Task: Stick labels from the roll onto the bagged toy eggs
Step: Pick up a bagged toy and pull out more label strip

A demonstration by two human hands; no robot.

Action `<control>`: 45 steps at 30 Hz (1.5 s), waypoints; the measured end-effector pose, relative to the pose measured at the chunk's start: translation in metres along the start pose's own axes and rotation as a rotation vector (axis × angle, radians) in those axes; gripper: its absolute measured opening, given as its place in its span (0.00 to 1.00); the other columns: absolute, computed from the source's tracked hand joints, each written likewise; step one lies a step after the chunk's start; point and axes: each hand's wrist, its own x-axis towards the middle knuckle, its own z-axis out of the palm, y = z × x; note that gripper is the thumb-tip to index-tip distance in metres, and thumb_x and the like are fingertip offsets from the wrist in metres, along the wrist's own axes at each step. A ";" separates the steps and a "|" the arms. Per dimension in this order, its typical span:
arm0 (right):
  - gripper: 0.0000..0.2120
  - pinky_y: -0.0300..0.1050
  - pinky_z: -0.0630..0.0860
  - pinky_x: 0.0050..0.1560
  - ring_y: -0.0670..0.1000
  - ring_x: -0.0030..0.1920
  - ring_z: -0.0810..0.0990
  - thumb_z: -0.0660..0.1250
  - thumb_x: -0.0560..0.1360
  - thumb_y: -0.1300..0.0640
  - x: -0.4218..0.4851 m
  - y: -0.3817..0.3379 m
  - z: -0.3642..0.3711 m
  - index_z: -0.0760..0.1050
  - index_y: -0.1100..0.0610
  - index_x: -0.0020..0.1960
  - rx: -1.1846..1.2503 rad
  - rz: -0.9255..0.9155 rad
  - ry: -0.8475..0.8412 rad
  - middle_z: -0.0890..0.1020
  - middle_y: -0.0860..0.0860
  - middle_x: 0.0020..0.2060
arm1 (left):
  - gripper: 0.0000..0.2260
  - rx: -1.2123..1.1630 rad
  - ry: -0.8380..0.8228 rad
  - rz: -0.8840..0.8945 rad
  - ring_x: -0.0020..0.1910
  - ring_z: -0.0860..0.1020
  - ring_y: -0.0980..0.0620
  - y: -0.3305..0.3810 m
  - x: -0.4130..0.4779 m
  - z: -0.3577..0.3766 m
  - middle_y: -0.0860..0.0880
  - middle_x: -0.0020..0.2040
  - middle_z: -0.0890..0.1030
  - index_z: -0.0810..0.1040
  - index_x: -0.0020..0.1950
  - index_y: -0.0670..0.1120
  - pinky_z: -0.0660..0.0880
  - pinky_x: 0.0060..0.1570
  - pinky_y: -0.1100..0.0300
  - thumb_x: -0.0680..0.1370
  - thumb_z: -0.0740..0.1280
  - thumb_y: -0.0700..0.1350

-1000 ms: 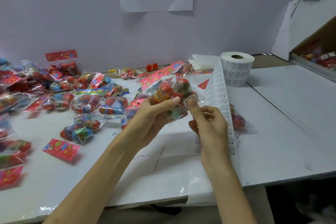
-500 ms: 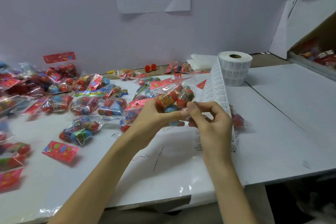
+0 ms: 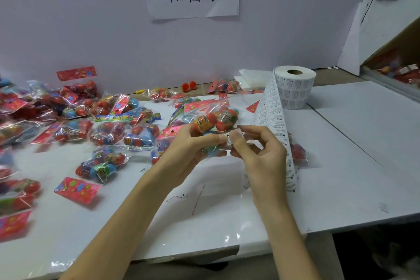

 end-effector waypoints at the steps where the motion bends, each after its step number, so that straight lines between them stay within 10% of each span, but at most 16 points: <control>1: 0.06 0.48 0.85 0.43 0.50 0.38 0.86 0.77 0.73 0.55 0.000 -0.001 0.001 0.82 0.52 0.48 -0.012 -0.001 -0.009 0.83 0.46 0.39 | 0.23 -0.004 0.005 0.001 0.57 0.84 0.41 0.000 0.000 0.000 0.40 0.59 0.85 0.78 0.64 0.41 0.81 0.59 0.50 0.69 0.74 0.42; 45: 0.02 0.44 0.83 0.42 0.48 0.34 0.81 0.71 0.78 0.62 0.002 0.003 -0.003 0.83 0.59 0.50 0.069 0.099 -0.034 0.84 0.51 0.37 | 0.31 -0.026 -0.017 -0.107 0.61 0.83 0.37 0.002 0.001 -0.004 0.35 0.63 0.82 0.73 0.71 0.38 0.76 0.67 0.42 0.69 0.79 0.34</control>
